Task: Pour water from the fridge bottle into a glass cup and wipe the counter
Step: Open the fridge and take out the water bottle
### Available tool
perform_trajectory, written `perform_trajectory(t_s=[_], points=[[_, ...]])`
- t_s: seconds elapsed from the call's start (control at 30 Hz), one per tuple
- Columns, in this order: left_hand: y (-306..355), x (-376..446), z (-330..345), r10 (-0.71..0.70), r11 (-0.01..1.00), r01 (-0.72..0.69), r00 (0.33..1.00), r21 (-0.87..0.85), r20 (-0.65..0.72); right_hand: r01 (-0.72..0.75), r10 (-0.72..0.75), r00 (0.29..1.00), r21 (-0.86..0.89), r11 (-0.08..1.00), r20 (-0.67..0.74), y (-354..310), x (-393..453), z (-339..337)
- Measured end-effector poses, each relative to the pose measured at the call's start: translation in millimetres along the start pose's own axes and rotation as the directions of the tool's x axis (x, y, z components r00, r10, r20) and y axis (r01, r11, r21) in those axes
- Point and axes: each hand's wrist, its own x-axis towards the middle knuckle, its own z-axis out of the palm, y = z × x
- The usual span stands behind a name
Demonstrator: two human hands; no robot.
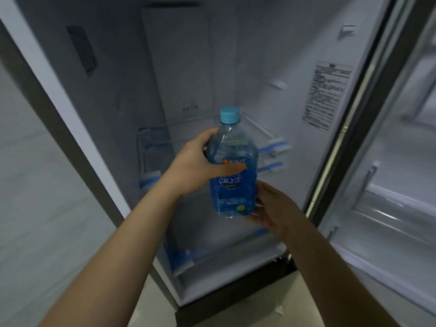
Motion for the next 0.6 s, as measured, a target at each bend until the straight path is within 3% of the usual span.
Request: perform_trajectory(t_s=[0.13,0.3,0.6], points=[[20.5,-18.6,16.3,0.065,0.993,-0.073,0.994,0.091,0.091,0.008,-0.005,0.994,0.023,1.0,-0.108,5.6,-46.7,-11.5],[48.9,-31.3,54.6,0.159,0.984,-0.173,0.96,0.039,0.232,0.079,-0.068,0.974,0.044,0.996,-0.218,1.2,-114.8,-40.2],[120.0,-74.8,163.7,0.314,0.947,-0.308,0.812,-0.096,0.492,0.19,-0.164,0.887,0.017,0.982,-0.432,10.9,-252.9,-117.0]])
